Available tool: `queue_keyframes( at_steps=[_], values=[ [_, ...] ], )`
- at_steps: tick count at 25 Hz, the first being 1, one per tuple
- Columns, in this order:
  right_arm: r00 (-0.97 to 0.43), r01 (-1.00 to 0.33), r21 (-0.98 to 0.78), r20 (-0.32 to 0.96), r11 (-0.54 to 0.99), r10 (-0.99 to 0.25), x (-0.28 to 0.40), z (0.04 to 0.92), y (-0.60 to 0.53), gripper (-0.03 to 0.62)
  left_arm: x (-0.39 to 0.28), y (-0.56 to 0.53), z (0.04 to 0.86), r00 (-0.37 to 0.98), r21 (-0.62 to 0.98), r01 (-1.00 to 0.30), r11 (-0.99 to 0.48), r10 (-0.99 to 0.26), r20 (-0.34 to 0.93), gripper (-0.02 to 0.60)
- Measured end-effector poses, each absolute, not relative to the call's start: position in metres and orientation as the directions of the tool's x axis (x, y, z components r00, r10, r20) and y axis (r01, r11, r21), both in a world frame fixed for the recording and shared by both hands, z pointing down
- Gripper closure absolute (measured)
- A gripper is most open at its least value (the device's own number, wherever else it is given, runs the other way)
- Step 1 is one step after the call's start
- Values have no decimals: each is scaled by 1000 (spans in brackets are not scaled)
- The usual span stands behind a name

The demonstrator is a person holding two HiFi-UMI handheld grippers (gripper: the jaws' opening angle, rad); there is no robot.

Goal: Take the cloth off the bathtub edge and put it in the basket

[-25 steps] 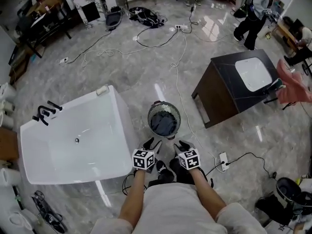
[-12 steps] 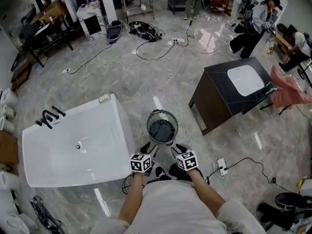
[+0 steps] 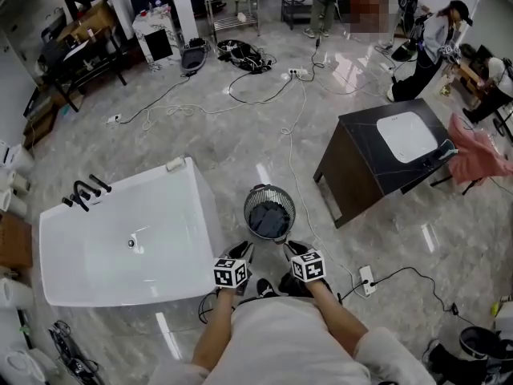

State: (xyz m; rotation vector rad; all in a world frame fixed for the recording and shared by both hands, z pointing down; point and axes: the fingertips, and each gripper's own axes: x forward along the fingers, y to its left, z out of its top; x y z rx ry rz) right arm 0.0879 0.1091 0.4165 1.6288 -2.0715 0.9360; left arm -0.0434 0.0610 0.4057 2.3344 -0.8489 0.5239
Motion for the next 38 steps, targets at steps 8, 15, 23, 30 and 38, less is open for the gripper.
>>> queue_keyframes(
  at_steps=[8,15,23,30,38],
  values=[
    [-271,-952,-282,611,115,-744,94,411,106,592,-39,59,404,736,409,-660,-630,-433,521,524],
    [-261,-954,-280,611,104,-748,102,411,108,594,-29,64,404,753,422,-637,-644,-406,518,523],
    [-269,-955,-269,618,124,-739,95,414,110,594,-34,65,409,737,426,-657,-622,-411,537,523],
    [-258,-964,-123,658,237,-707,87,414,110,592,-30,67,414,734,438,-658,-613,-393,553,523],
    [-249,-960,-78,672,267,-697,87,414,106,592,-27,62,420,699,413,-686,-599,-386,603,523]
  ],
)
